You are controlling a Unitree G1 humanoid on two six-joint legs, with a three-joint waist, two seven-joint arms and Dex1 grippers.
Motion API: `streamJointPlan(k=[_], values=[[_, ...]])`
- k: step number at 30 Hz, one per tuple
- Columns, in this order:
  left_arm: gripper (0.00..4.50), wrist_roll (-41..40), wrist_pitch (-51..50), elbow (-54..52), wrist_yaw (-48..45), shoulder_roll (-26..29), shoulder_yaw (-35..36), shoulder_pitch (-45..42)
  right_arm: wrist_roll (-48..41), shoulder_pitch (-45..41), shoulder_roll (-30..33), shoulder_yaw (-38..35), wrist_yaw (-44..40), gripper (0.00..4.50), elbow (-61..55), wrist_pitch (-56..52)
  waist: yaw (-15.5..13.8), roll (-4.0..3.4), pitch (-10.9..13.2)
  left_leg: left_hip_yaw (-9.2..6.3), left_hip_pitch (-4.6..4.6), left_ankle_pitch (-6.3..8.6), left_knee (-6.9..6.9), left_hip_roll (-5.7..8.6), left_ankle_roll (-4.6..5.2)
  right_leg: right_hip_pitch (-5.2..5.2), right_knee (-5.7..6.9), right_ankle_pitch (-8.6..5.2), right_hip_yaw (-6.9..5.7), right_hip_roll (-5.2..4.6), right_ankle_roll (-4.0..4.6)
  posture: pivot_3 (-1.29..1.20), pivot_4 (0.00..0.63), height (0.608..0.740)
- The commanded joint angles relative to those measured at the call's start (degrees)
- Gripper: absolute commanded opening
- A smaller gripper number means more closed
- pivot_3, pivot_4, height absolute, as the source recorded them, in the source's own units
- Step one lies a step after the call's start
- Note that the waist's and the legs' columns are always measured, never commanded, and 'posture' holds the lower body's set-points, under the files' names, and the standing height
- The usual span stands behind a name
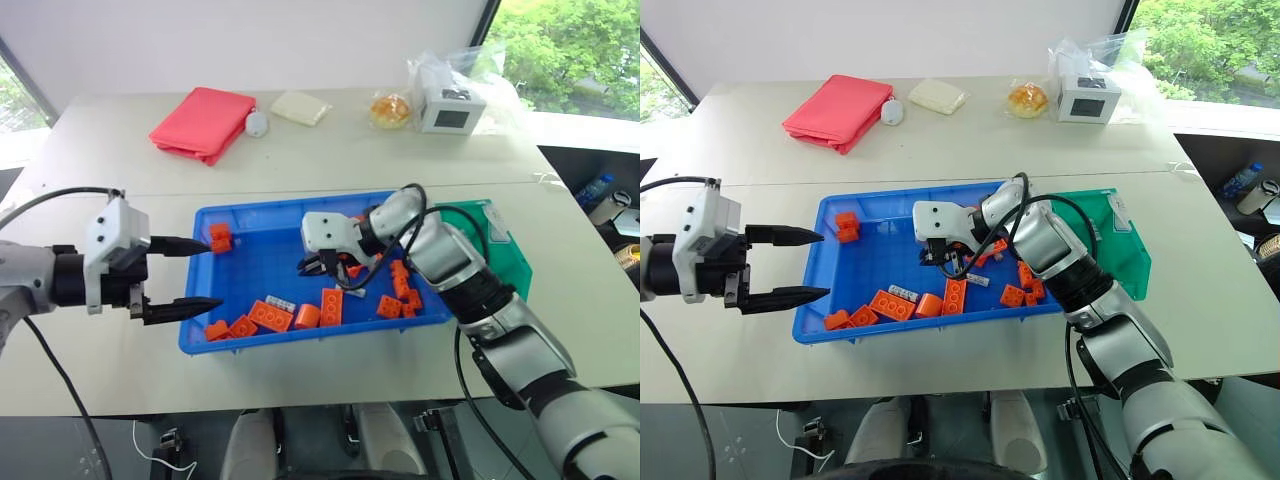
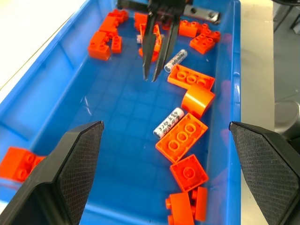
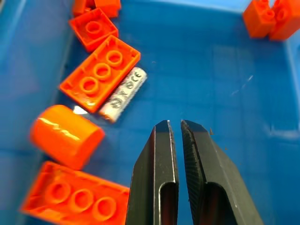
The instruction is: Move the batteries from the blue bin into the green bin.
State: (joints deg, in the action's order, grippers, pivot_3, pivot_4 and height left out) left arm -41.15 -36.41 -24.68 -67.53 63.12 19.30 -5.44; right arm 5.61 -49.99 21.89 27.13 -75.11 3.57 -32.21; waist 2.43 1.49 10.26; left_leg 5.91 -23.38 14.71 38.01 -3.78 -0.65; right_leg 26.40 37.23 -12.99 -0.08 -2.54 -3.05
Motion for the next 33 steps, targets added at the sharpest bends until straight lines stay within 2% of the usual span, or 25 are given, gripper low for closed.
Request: streamJointPlan(k=[1, 3, 7, 20, 21, 26, 28, 33], values=[[4.5, 0.29, 1.41, -0.16, -0.53, -0.57, -0.47, -0.61, -2.17, 1.81, -0.39, 0.29, 1.73, 0.57, -5.74, -9.59, -0.06, 0.01, 0.0, 0.0, -0.01, 0.0, 0.0, 0.0, 0.0, 0.01, 0.0, 0.0, 0.0, 0.0, 0.0, 0.0, 0.15, 0.736], [4.5, 0.51, 1.63, -0.11, -0.82, -0.72, -0.96, -0.61, -2.77, 3.0, -0.3, 1.03, 2.52, 1.15, -8.54, -11.69, -0.08, 0.01, -0.01, 0.01, -0.05, 0.0, 0.0, 0.01, 0.0, 0.02, -0.02, 0.0, 0.0, -0.02, 0.0, 0.0, 0.15, 0.736], [4.5, 0.51, 1.59, 0.27, -1.55, -0.7, -1.84, -1.39, -2.45, 4.42, -0.63, 2.84, 5.74, 3.12, -9.75, -12.14, -0.07, 0.01, -0.01, 0.01, -0.05, 0.0, 0.0, 0.02, 0.0, 0.03, -0.03, 0.0, 0.0, -0.03, 0.0, 0.0, 0.15, 0.736], [4.5, 0.18, 0.88, 0.1, -1.52, -0.7, -2.68, -2.29, -2.0, 3.01, -3.41, 5.29, 12.38, 3.12, -3.81, -8.25, -0.03, 0.02, -0.01, 0.0, -0.05, 0.0, 0.0, 0.02, 0.0, 0.02, -0.03, 0.0, 0.0, -0.02, 0.0, 0.0, 0.15, 0.736], [4.5, 0.17, 0.86, 0.05, -1.46, -0.7, -2.64, -2.3, -1.89, 3.03, -3.42, 5.74, 12.37, 3.64, -3.77, -7.72, -0.03, 0.02, -0.01, 0.0, -0.05, 0.0, 0.0, 0.02, 0.0, 0.02, -0.03, 0.0, 0.0, -0.02, -0.01, 0.0, 0.15, 0.736], [4.5, 0.19, 0.86, -0.01, -1.27, -0.62, -2.36, -2.24, -2.29, 2.15, -4.58, 6.35, 12.91, 3.64, -2.72, -7.03, -0.03, 0.02, -0.01, 0.0, -0.05, 0.0, 0.0, 0.02, 0.0, 0.02, -0.03, 0.0, 0.0, -0.02, -0.01, 0.0, 0.15, 0.736], [4.5, 0.31, 0.94, 0.05, -1.18, -0.63, -2.27, -2.15, -2.39, 1.14, -5.14, 5.82, 13.23, 4.11, -1.96, -6.69, -0.01, 0.02, -0.01, 0.0, -0.05, 0.0, 0.0, 0.02, 0.0, 0.02, -0.03, 0.0, 0.0, -0.02, -0.01, 0.0, 0.15, 0.736], [4.5, 0.54, 1.27, 0.01, -1.19, -0.7, -1.86, -1.53, -2.65, -0.58, -4.37, 4.77, 13.14, 4.11, -1.24, -6.06, 0.0, 0.02, -0.01, -0.01, -0.05, 0.0, 0.0, 0.02, 0.0, 0.03, -0.03, 0.0, -0.01, -0.02, -0.01, 0.0, 0.15, 0.736]])
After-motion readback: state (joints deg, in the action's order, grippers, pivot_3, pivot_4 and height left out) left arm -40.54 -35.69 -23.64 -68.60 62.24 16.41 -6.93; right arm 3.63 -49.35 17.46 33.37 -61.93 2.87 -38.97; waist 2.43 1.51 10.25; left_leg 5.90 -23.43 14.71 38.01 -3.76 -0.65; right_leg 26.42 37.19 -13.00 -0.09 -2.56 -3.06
